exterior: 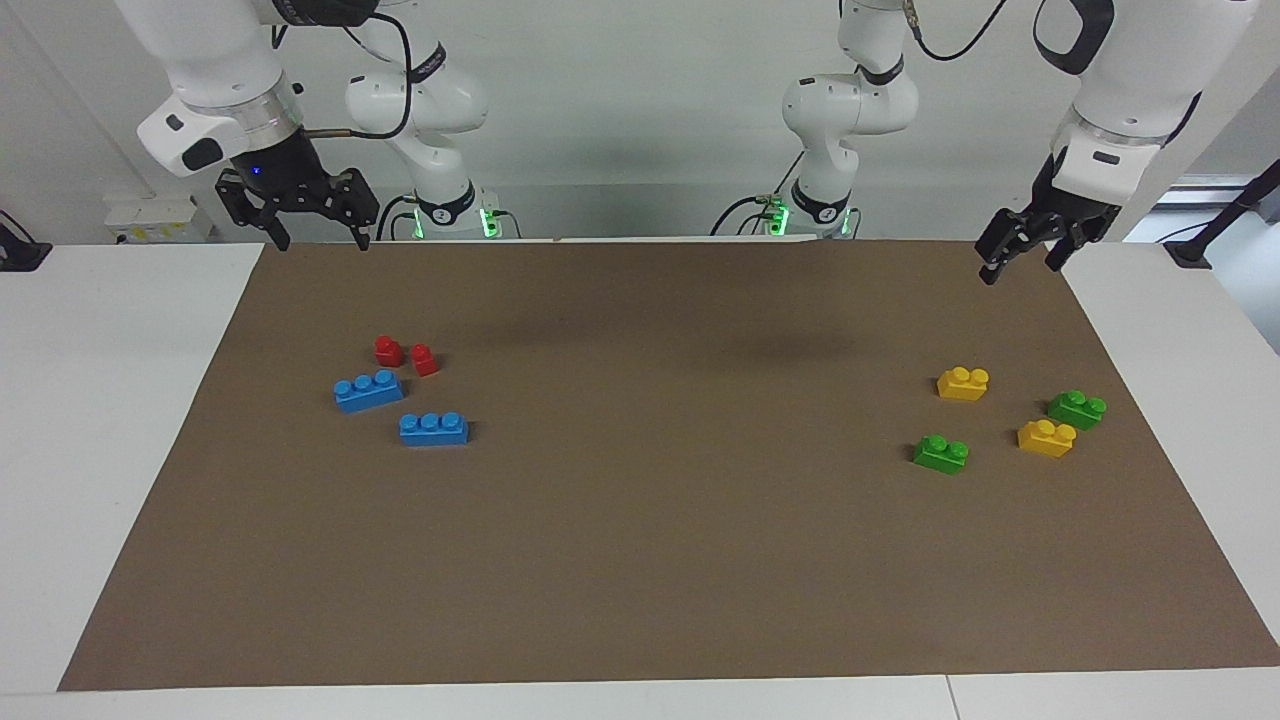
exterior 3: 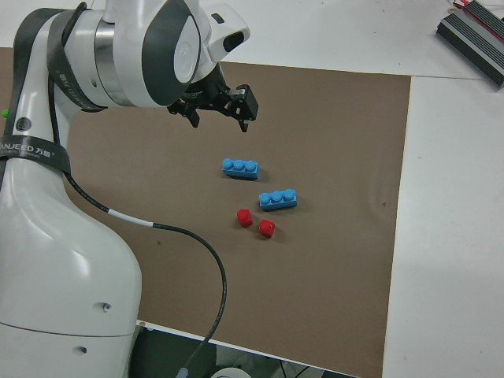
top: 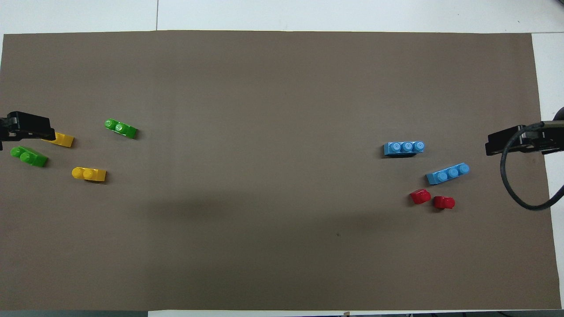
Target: Remove green block with left arm and hold with right
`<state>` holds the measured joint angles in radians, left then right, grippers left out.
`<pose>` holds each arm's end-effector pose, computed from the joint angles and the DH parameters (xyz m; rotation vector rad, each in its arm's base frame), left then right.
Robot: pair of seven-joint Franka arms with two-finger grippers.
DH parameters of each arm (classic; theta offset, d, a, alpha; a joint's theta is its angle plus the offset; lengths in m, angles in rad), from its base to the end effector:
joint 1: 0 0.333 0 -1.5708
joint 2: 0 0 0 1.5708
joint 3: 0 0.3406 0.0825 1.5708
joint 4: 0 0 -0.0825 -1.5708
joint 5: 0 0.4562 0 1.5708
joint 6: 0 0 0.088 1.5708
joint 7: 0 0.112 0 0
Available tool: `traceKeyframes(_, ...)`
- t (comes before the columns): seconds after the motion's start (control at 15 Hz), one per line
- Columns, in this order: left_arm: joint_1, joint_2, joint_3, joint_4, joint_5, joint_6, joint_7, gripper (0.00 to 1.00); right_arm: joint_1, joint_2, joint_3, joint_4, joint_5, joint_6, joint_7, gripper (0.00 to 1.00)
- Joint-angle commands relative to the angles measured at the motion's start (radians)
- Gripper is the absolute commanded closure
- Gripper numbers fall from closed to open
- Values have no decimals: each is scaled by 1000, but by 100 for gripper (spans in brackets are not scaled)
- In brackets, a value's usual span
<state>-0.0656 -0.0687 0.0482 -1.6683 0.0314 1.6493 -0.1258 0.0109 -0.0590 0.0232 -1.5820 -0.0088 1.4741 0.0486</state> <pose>0.6108 -0.0064 0.6403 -3.1117 -0.1661 -0.0803 0.5961 0.0197 0.6659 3.1284 -0.0238 -0.0758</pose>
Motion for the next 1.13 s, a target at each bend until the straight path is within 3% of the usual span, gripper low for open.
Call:
traceKeyframes(0.0,-11,4,10,22,2,-34,75,0,-11,2,3,10,24,-17,10,0)
traceKeyframes(1.07,-10,-6,19,12,-33,-32,169,0,-19,-1,0,5,23,-12,8,0)
